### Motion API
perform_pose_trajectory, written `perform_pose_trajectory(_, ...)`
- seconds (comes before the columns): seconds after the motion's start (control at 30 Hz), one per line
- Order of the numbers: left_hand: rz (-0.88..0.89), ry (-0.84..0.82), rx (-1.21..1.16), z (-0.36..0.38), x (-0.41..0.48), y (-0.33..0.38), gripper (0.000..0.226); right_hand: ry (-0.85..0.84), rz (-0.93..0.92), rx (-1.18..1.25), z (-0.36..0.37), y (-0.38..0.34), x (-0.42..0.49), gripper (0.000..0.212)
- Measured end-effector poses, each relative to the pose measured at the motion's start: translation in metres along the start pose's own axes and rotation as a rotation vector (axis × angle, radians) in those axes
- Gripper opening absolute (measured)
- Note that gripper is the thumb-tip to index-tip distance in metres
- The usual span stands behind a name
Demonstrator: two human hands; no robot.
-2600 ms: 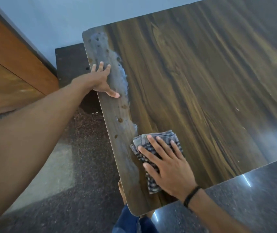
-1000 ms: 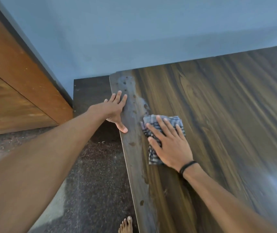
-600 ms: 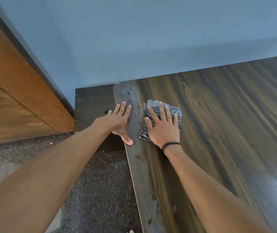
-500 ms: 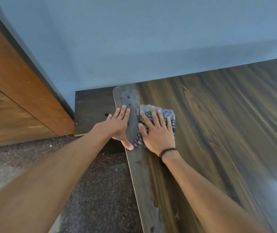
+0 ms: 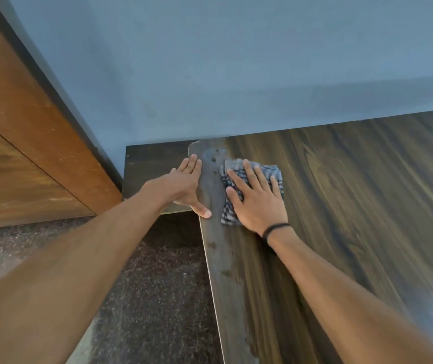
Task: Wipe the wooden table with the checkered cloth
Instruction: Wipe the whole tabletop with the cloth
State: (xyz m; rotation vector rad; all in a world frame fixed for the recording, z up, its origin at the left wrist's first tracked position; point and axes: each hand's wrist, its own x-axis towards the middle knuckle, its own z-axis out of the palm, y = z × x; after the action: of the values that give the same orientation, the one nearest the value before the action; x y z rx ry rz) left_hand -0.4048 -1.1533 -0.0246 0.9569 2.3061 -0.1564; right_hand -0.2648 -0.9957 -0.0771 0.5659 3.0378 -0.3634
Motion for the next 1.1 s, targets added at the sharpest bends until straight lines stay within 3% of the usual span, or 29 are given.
perform_pose_trajectory(0.13, -0.008, 0.004, 0.009, 0.004, 0.000, 0.000, 0.151, -0.021, 0.014, 0.004, -0.008, -0.019, 0.041, 0.057)
perform_pose_trajectory(0.3, -0.007, -0.004, -0.004, 0.004, -0.005, 0.002, 0.148, 0.001, -0.071, -0.043, 0.004, 0.001, -0.028, 0.061)
perform_pose_trajectory(0.57, -0.070, -0.030, 0.108, -0.003, -0.003, 0.012, 0.148, -0.026, -0.001, 0.048, -0.016, -0.025, 0.107, 0.057)
perform_pose_trajectory(0.73, -0.070, -0.046, 0.075, 0.002, -0.002, 0.006, 0.151, 0.004, -0.140, -0.039, 0.006, -0.006, 0.037, 0.060)
perform_pose_trajectory(0.93, -0.081, -0.047, 0.098, -0.001, 0.004, 0.005, 0.150, -0.025, 0.014, 0.022, -0.013, -0.028, 0.101, 0.058)
perform_pose_trajectory(1.1, -0.070, -0.042, 0.060, 0.004, 0.000, 0.005, 0.150, -0.029, -0.223, -0.030, -0.005, -0.005, 0.077, 0.058)
